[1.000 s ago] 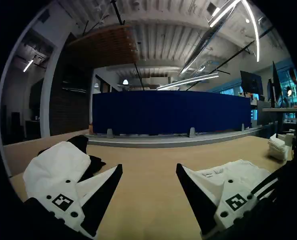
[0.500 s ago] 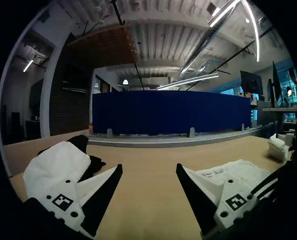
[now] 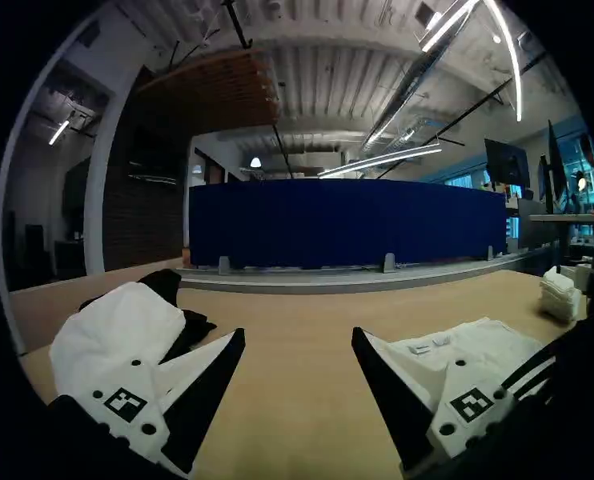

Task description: Fold towel

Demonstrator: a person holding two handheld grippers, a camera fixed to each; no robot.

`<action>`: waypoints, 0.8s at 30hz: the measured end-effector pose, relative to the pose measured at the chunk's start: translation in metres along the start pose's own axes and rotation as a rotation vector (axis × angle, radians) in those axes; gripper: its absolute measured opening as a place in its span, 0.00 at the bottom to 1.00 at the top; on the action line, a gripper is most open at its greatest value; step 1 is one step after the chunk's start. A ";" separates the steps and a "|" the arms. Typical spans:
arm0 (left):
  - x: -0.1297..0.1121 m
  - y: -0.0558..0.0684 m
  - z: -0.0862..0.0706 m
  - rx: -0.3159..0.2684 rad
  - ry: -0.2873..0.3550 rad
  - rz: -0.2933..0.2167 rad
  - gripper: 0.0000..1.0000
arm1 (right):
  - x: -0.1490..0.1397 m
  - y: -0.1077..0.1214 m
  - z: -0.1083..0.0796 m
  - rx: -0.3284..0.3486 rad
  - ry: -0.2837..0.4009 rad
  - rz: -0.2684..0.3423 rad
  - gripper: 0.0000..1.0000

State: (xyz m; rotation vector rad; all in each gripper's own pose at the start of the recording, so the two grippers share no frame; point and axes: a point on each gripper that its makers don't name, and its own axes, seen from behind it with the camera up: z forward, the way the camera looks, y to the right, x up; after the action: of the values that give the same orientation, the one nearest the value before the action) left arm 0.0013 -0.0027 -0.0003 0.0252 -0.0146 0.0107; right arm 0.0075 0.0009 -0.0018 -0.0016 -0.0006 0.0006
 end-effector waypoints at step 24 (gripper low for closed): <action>0.195 0.007 -0.011 -0.008 -0.005 -0.008 0.99 | 0.200 -0.007 -0.008 -0.015 0.009 -0.011 1.00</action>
State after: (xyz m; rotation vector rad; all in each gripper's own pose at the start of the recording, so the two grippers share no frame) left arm 0.1964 0.0071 -0.0081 0.0176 -0.0197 0.0024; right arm 0.2073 -0.0062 -0.0100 -0.0169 0.0089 -0.0099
